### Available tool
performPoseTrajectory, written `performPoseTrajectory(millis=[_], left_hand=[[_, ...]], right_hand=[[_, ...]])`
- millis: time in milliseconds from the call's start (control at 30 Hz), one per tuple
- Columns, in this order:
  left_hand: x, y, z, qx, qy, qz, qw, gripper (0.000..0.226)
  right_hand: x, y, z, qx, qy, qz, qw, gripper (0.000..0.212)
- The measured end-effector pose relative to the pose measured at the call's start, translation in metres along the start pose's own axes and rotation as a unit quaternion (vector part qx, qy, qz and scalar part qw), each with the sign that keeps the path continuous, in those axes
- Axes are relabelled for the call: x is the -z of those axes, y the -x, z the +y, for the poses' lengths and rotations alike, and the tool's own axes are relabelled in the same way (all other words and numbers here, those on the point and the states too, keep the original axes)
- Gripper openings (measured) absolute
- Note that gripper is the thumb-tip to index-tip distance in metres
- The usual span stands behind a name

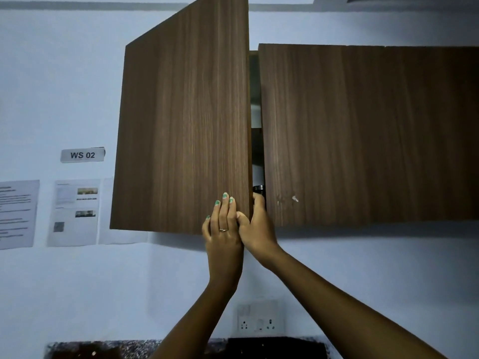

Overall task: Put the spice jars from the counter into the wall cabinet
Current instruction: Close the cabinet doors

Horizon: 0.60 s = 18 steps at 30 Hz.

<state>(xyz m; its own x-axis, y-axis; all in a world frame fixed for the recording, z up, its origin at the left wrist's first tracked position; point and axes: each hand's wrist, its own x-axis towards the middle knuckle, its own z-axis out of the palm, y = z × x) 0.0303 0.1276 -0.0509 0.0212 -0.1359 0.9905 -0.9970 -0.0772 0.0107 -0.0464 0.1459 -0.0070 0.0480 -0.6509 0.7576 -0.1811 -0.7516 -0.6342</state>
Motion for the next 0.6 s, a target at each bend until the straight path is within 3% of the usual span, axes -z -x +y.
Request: performPoseTrajectory(millis=[367,467,600], left_hand=[[-0.061,-0.005,0.018,-0.015,-0.054,-0.048,0.997,0.08],[-0.076,-0.011,0.023,-0.012,-0.015,-0.04,0.999,0.086],[-0.098,-0.017,0.028,-0.048,0.03,-0.018,0.998,0.091]], right_hand=[[0.014,-0.038,0.051,-0.008,0.063,-0.021,0.998,0.05],[0.023,-0.056,0.064,0.015,0.204,0.013,0.979,0.049],[0.035,-0.076,0.077,0.088,0.344,0.055,0.933,0.07]])
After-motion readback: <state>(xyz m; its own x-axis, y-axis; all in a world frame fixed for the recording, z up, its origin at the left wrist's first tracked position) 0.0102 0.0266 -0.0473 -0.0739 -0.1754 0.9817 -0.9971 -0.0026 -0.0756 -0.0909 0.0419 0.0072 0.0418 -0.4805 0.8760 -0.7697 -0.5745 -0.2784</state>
